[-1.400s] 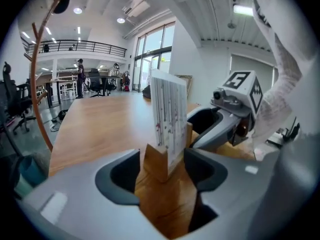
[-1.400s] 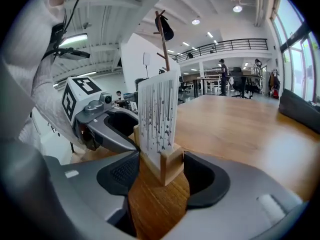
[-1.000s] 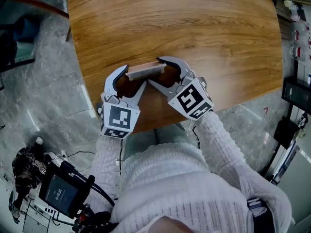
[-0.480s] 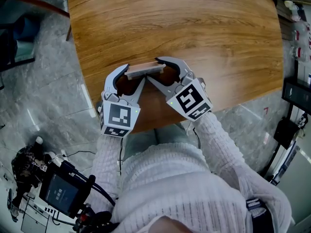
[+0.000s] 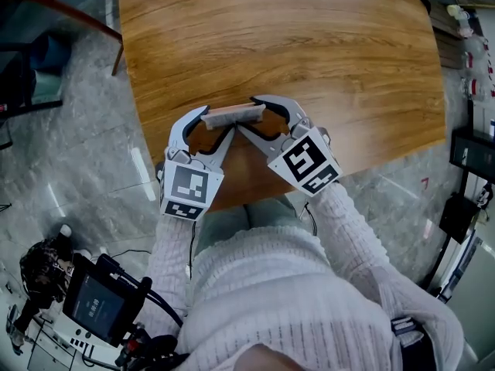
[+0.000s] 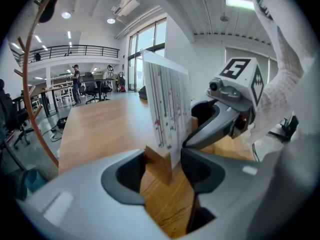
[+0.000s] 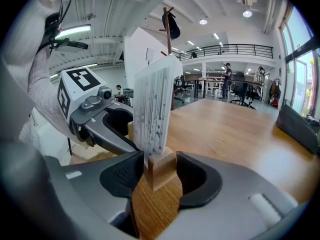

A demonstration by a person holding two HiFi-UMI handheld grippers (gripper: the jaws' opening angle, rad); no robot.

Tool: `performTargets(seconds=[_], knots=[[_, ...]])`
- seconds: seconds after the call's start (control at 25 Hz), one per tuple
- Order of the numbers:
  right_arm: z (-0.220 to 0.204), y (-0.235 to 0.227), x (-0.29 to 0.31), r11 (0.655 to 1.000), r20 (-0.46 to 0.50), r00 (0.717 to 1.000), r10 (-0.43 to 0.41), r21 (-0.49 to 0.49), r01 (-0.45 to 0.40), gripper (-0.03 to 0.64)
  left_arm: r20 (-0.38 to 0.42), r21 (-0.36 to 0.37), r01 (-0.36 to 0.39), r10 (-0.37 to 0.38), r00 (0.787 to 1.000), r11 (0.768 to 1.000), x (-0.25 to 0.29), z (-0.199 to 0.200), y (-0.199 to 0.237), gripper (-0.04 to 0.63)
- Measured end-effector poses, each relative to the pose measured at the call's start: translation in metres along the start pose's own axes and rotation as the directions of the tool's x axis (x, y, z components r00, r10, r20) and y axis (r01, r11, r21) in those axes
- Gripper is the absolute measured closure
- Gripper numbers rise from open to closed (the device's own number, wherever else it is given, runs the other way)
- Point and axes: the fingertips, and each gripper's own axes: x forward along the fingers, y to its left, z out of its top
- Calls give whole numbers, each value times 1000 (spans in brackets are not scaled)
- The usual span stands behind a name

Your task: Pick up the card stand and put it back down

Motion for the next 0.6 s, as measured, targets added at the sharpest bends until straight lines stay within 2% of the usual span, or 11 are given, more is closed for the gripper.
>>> performTargets(seconds=[0.12, 0.4, 0.6], knots=[[13, 1, -15, 1000, 15, 1000, -6, -11, 6, 411, 12, 2, 6, -6, 1000, 1000, -11, 15, -4, 370], [43, 0, -54, 998, 55, 998, -40, -45, 42, 417, 32, 63, -5, 3, 999, 998, -33, 57, -16, 371], [62, 1, -79, 995, 87, 994, -61, -75, 68, 417, 59, 59, -11, 7, 998, 998, -48, 81, -23, 370]])
